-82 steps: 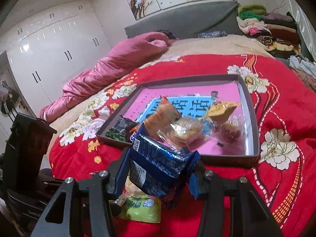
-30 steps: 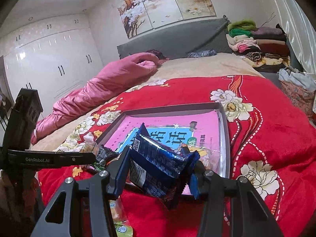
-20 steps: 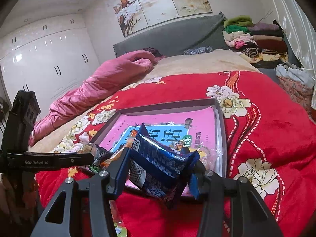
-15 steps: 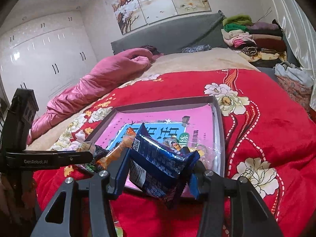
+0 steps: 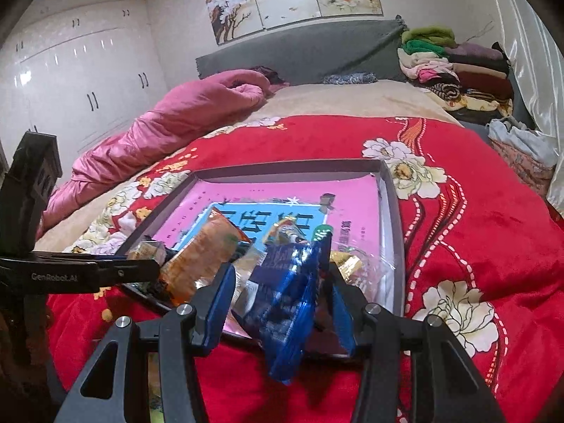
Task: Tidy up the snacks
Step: 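Carry the cake pack into the tray with the left tool while the right carries the blue pack, then open both tools to release the cake pack and blue pack, then withdraw, then grasp the dark chocolate with the left tool while the right grasps the green-labelled bag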
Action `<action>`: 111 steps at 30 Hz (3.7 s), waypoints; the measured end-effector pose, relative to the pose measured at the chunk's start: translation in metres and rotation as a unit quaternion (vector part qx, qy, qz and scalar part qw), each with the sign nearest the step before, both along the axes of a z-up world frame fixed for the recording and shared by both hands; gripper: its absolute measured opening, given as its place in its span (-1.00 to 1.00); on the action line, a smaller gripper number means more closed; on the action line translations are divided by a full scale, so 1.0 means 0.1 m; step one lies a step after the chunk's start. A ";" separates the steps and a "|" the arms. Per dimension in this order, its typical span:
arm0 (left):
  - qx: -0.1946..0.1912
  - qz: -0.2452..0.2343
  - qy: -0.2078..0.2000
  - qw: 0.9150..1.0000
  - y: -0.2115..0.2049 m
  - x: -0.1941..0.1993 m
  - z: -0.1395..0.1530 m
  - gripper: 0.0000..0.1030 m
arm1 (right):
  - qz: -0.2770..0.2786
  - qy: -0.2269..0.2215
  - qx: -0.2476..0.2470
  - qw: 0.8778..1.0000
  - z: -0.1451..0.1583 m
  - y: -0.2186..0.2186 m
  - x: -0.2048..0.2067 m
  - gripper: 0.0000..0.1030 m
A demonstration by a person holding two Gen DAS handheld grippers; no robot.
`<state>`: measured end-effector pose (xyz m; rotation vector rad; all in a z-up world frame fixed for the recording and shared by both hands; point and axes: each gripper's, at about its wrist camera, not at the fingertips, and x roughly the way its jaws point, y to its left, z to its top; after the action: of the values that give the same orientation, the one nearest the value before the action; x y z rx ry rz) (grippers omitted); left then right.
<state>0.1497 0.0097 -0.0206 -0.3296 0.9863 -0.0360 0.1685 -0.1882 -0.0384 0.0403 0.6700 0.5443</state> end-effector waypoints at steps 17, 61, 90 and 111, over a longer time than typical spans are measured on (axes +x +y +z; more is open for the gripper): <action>-0.007 0.008 -0.006 1.000 0.08 -0.04 0.09 0.18 | -0.040 -0.019 0.033 0.998 0.14 -0.22 -0.01 0.35; 0.014 -0.022 0.034 0.999 0.18 -0.81 -0.02 0.54 | 0.127 -0.010 -0.086 0.988 0.02 0.63 -0.82 0.60; 0.025 -0.074 0.066 0.995 -0.09 -0.80 -0.35 -0.23 | 0.171 0.058 -0.111 0.977 -0.38 0.81 -0.66 -0.30; -0.003 -0.032 -0.009 0.999 0.19 -0.75 0.19 -0.27 | 0.120 -0.010 -0.002 0.993 0.15 0.42 -0.60 -0.30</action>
<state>0.0749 0.0288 -0.0017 -0.3027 0.9781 -0.1012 0.1082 -0.1462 -0.0234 -0.0503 0.6611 0.7727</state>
